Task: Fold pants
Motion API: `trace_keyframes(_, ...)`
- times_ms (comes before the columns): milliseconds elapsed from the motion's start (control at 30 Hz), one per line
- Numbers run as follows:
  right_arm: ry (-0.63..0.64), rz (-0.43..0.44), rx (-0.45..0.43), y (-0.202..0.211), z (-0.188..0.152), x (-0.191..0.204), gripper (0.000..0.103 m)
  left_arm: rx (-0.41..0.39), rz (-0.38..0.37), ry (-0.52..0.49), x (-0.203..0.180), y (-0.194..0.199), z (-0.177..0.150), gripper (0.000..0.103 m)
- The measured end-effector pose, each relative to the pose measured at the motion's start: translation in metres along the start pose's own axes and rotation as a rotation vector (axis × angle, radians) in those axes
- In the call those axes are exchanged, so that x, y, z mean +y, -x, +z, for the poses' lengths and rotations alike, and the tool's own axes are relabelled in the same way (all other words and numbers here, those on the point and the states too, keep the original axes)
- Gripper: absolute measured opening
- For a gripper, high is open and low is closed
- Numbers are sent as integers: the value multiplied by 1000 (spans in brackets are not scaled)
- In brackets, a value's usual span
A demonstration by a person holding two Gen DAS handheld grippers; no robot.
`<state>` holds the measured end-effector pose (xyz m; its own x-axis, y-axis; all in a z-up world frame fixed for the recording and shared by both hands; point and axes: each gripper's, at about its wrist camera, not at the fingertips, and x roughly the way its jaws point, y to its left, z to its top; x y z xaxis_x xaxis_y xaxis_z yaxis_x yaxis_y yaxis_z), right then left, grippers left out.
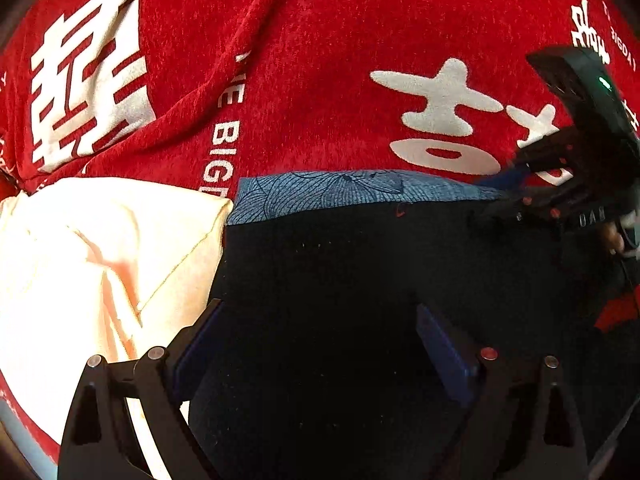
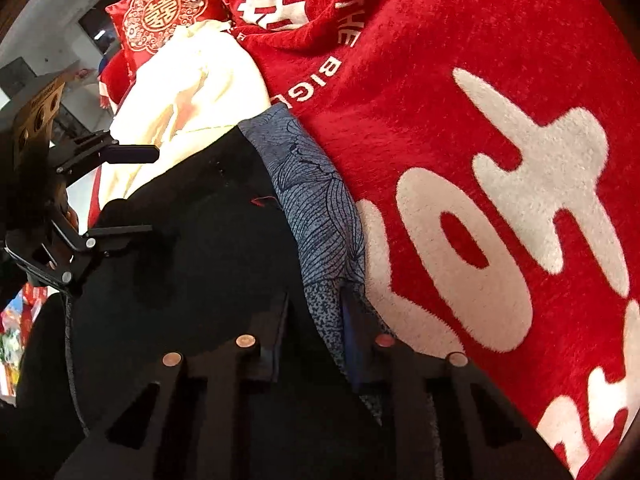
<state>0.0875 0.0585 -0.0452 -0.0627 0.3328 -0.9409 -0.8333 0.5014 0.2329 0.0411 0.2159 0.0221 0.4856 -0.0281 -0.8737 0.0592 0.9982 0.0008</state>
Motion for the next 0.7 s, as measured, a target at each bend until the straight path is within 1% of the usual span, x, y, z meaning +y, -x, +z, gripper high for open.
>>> trace_keyframes(33, -21, -4, -3, 3, 0, -6, 58, -1, 2, -8, -1, -1, 0, 94)
trace_keyframes(67, -50, -46, 11, 2, 2, -13, 88, -1, 4, -13, -2, -1, 0, 94)
trace_keyframes(100, -63, -92, 31, -5, 6, -18, 94, 0, 7, -18, -3, -3, 0, 94)
trace_keyframes(133, -65, -101, 34, -8, 6, -22, 91, 1, 7, -19, -4, -4, 1, 94)
trace_keyframes(167, -63, -65, 43, -12, 7, -25, 86, 5, 3, -18, -3, -6, 2, 94)
trace_keyframes(200, -61, -42, 32, -15, 7, -26, 75, 6, 0, -16, -2, -7, 2, 94)
trace_keyframes(233, -54, -25, 20, -15, 8, -26, 62, 7, -2, -13, 0, -8, 3, 94)
trace_keyframes(267, -51, 24, 16, -15, 10, -23, 27, 8, -7, -5, 2, -9, 4, 94)
trace_keyframes(300, -46, 87, 31, -17, 13, -14, 21, 9, -15, 6, 6, -10, 6, 94)
trace_keyframes(367, 2, 45, 6, -12, 13, 0, 16, 8, -35, 32, 14, -9, 7, 94)
trace_keyframes(400, 13, 32, -22, -6, 11, 7, 15, 9, -59, 48, 18, -8, 8, 94)
trace_keyframes(467, 43, 7, -111, 16, 3, 26, 15, 3, -108, 71, 26, -4, 11, 94)
trace_keyframes(600, 152, -114, -222, 42, -18, 69, 14, -47, -166, 26, 34, 13, 16, 94)
trace_keyframes(700, 244, -182, -252, 51, -30, 95, 14, -82, -238, -11, 43, 27, 23, 94)
